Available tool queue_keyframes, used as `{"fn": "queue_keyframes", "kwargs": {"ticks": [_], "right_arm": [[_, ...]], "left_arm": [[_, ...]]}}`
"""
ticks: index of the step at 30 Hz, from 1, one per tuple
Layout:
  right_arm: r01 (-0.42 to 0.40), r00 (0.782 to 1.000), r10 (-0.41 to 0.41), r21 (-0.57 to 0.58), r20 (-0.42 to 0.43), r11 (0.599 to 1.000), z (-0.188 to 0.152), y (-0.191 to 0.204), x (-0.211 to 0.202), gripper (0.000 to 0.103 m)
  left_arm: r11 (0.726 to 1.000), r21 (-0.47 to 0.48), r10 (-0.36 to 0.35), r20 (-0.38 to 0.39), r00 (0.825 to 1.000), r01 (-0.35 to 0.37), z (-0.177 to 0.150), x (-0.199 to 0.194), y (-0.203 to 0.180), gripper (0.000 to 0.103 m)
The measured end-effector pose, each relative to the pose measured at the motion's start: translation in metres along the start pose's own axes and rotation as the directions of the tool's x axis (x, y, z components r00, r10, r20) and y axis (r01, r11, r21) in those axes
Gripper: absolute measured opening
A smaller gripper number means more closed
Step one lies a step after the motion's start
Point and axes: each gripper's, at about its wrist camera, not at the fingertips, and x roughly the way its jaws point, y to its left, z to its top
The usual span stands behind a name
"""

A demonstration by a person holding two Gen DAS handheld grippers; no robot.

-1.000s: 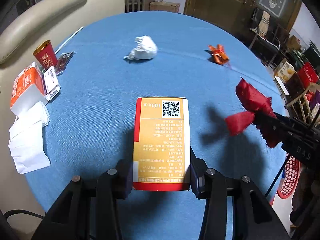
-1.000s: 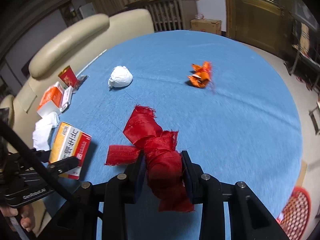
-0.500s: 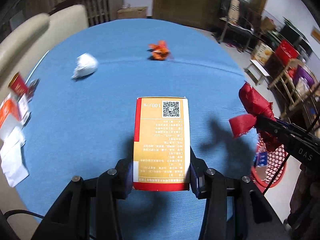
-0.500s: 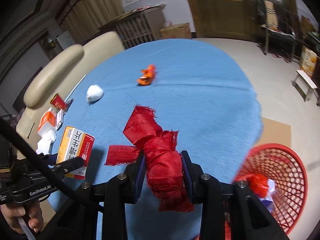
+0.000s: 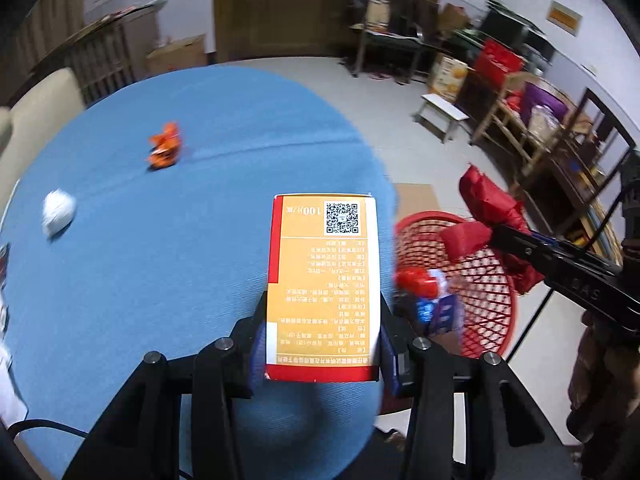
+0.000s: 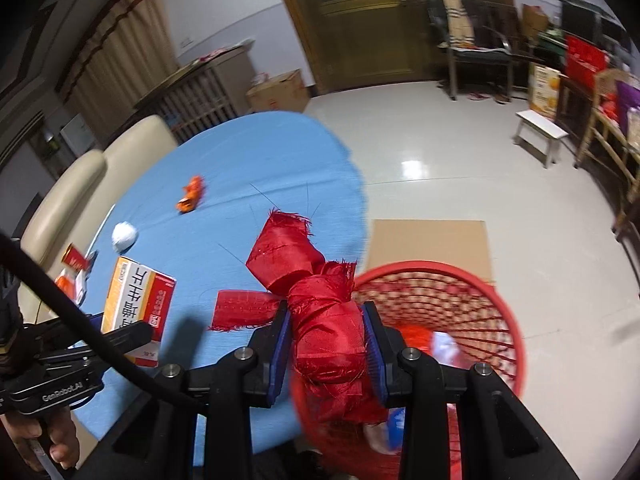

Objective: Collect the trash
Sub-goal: 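Carry the box and red bag over the red wastebasket and open both tools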

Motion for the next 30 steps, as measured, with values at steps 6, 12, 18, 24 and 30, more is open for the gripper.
{"fn": "queue_keyframes", "kwargs": {"ticks": [6,12,18,24,30], "right_arm": [[0.036,0.999,-0.036,0.073,0.006,0.997,-0.004,-0.04,-0.008,0.036],[0.06,0.998,-0.06,0.138,-0.005,0.989,-0.012,-0.07,-0.009,0.036],[0.062,0.998,-0.055,0.186,-0.039,0.981,-0.022,-0.089,0.0,0.036],[0.056,0.997,-0.042,0.221,-0.067,0.974,-0.033,-0.096,0.008,0.036],[0.069,0.994,-0.038,0.306,-0.107,0.95,-0.048,-0.111,0.02,0.074]], "left_arm": [[0.997,0.068,-0.041,-0.01,0.999,0.041,0.006,0.01,-0.036,0.047],[0.991,0.113,-0.072,-0.018,0.997,0.073,0.011,0.016,-0.065,0.047],[0.986,0.139,-0.087,-0.031,0.996,0.091,0.012,0.024,-0.082,0.047],[0.985,0.142,-0.093,-0.043,0.995,0.098,0.014,0.029,-0.084,0.047],[0.984,0.136,-0.105,-0.058,0.993,0.112,0.014,0.038,-0.086,0.047]]}}
